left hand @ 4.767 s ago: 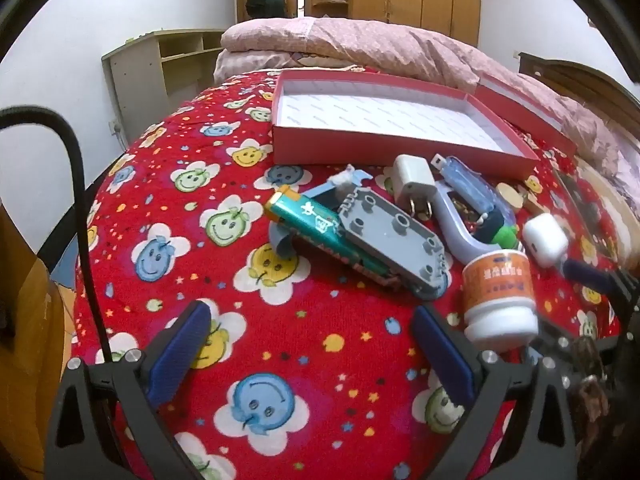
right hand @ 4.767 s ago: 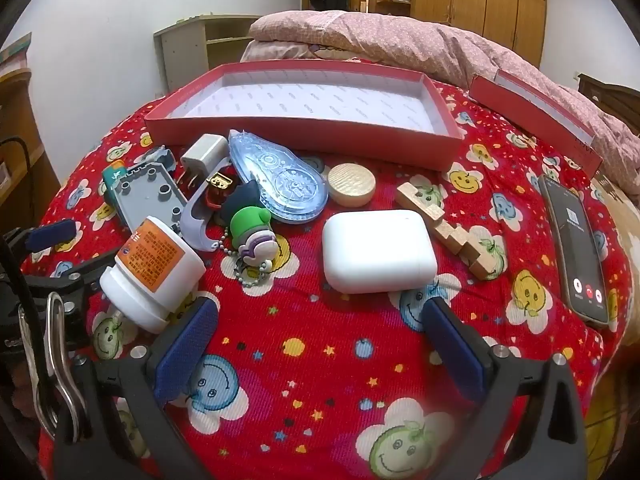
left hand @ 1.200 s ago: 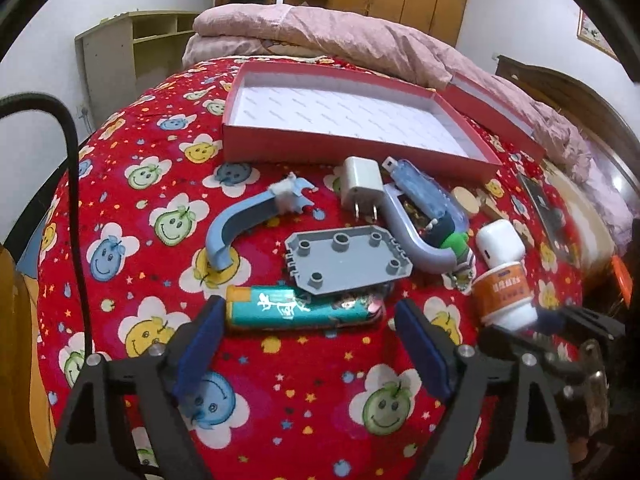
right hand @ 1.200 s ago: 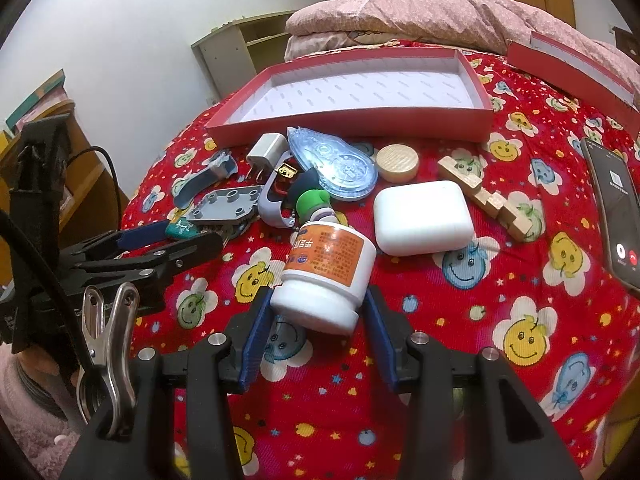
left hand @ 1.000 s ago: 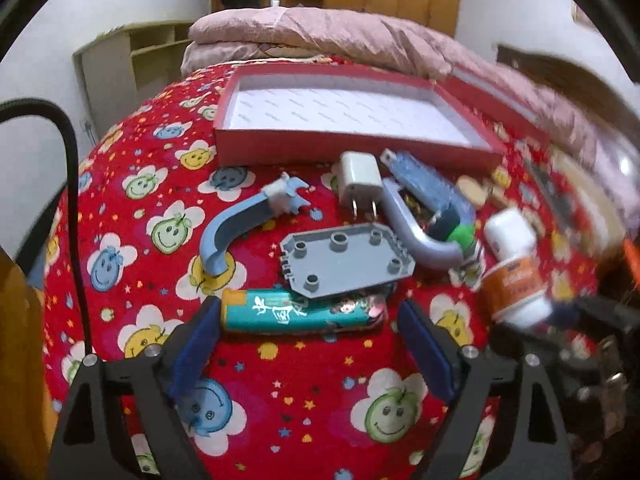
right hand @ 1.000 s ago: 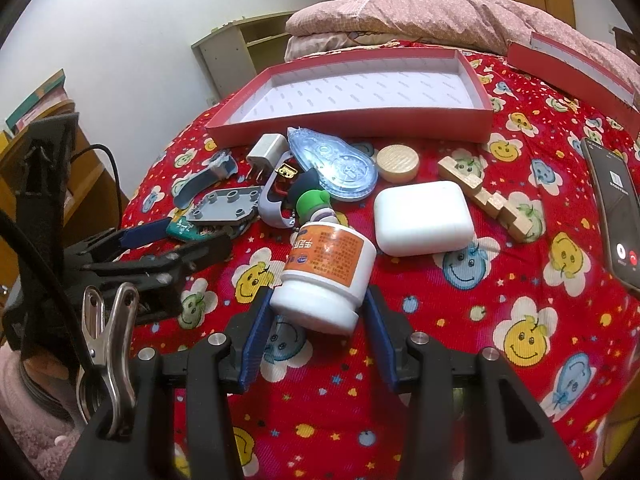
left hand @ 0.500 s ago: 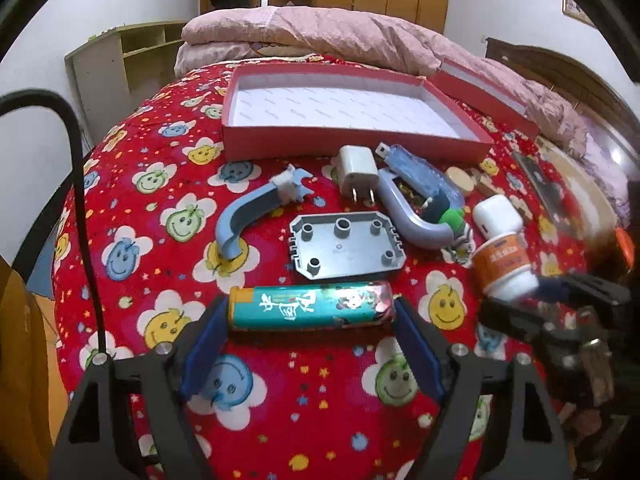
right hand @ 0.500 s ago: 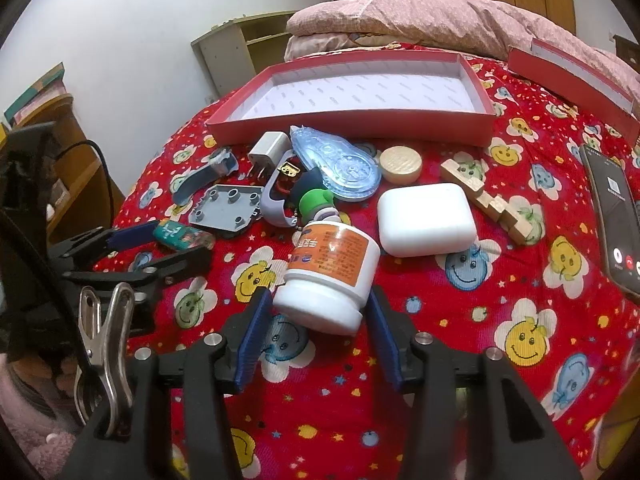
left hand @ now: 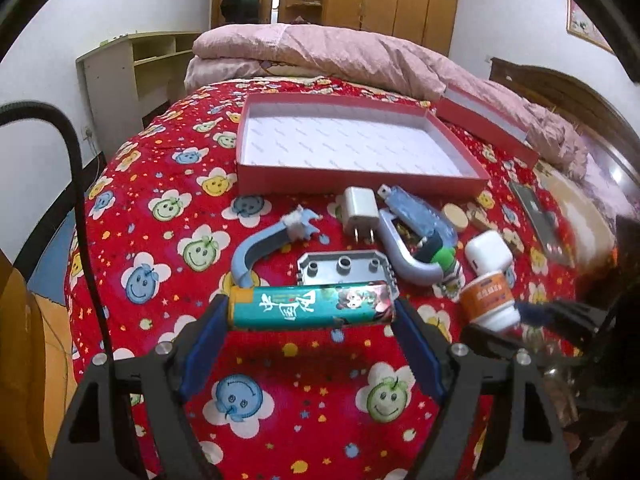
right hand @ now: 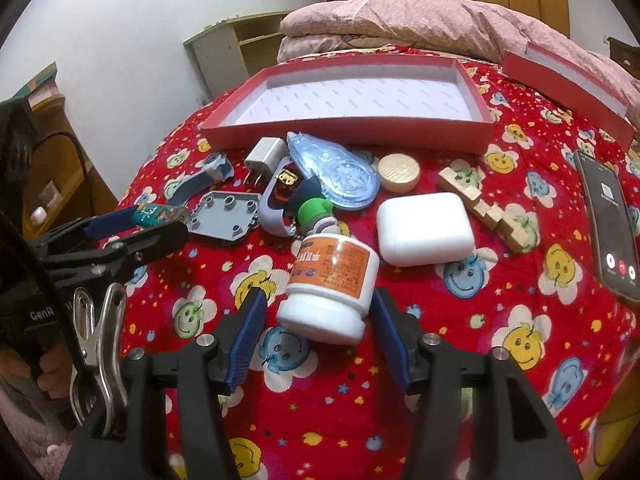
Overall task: Organize rigid objects
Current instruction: 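Lift and carry the white jar with right gripper while left carries the teal tube over the tray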
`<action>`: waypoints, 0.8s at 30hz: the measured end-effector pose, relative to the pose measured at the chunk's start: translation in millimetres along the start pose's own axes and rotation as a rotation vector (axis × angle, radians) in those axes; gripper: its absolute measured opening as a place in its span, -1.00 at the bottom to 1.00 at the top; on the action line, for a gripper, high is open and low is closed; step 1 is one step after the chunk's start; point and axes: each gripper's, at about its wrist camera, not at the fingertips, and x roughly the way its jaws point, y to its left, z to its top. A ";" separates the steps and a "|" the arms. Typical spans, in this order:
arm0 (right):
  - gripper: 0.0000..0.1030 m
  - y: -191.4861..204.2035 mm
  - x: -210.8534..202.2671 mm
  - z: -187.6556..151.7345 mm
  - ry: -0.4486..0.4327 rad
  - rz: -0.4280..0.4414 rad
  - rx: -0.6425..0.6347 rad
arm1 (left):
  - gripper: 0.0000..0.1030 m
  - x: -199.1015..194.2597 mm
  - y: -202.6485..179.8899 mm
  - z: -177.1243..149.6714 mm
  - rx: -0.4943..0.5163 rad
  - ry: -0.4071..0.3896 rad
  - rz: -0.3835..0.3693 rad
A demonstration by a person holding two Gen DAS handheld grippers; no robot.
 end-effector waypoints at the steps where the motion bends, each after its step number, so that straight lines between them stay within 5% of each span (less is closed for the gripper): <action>1: 0.08 -0.9 1.2 0.0 0.004 -0.001 0.005 | 0.63 0.0 0.2 0.6 -0.003 0.000 0.000; 19: 0.08 -7.8 1.1 -2.8 -0.028 0.050 0.031 | 0.63 15.5 -7.1 1.8 0.034 0.001 0.024; 21: -0.10 -8.2 1.3 -2.3 -0.032 0.049 0.028 | 0.63 16.3 -6.0 4.0 0.027 0.002 0.022; 24: -0.11 -10.2 1.3 -2.1 -0.034 0.060 0.036 | 0.63 15.4 -5.4 7.1 0.024 -0.006 0.020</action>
